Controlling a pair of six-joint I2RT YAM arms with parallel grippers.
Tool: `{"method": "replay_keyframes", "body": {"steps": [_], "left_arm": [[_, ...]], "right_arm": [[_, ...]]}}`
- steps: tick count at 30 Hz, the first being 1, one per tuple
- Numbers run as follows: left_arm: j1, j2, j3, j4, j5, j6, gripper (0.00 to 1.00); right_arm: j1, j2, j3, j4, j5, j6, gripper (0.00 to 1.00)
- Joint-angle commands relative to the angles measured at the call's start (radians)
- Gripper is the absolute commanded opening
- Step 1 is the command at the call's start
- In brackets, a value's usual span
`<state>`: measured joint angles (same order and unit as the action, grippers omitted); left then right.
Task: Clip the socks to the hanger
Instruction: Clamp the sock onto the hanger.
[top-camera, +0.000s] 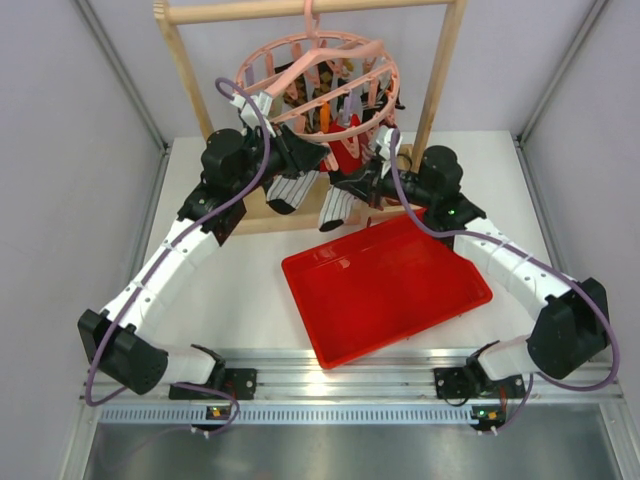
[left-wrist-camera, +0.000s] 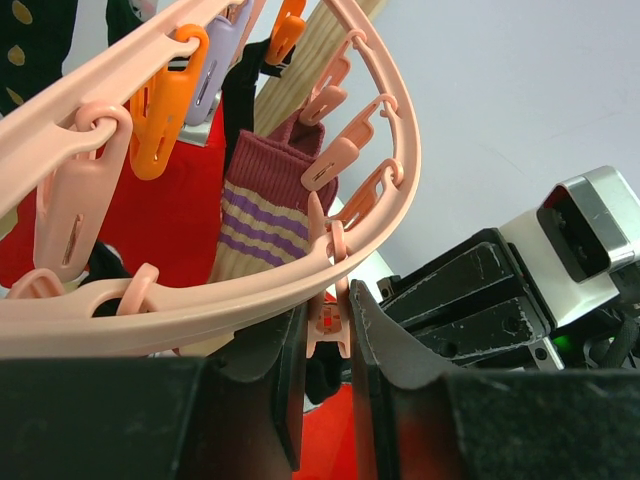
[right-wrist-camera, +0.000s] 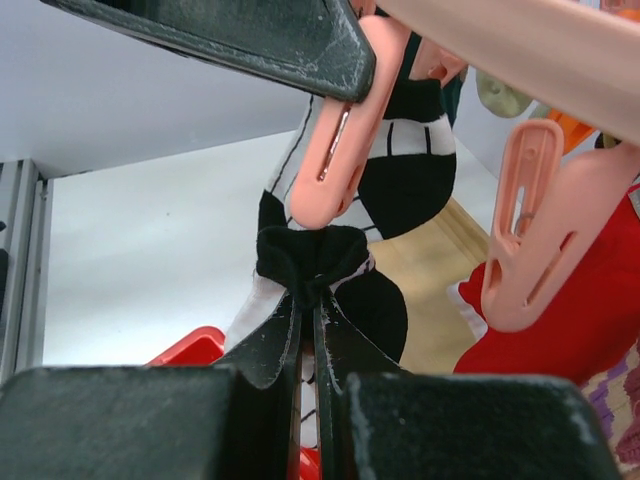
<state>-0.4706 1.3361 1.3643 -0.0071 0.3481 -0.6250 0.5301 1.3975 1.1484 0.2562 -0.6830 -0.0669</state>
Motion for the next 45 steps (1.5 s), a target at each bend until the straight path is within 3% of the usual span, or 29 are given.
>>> {"method": "replay_keyframes", "body": {"steps": [1, 20, 30, 45], "left_arm": [[-0.002, 0.008, -0.011, 0.033, 0.042, 0.011, 0.00], [0.009, 0.003, -0.030, 0.061, 0.072, -0.015, 0.00], [0.029, -0.008, -0.025, 0.067, 0.078, -0.030, 0.00], [0.033, 0.008, -0.014, 0.032, 0.083, -0.021, 0.00]], "right_arm": [[0.018, -0.006, 0.063, 0.094, -0.049, 0.018, 0.00], [0.013, -0.020, 0.054, 0.181, -0.082, 0.116, 0.00], [0.011, -0.005, 0.056, 0.023, 0.017, -0.019, 0.00], [0.019, 0.000, 0.086, 0.049, 0.069, -0.014, 0.00]]}}
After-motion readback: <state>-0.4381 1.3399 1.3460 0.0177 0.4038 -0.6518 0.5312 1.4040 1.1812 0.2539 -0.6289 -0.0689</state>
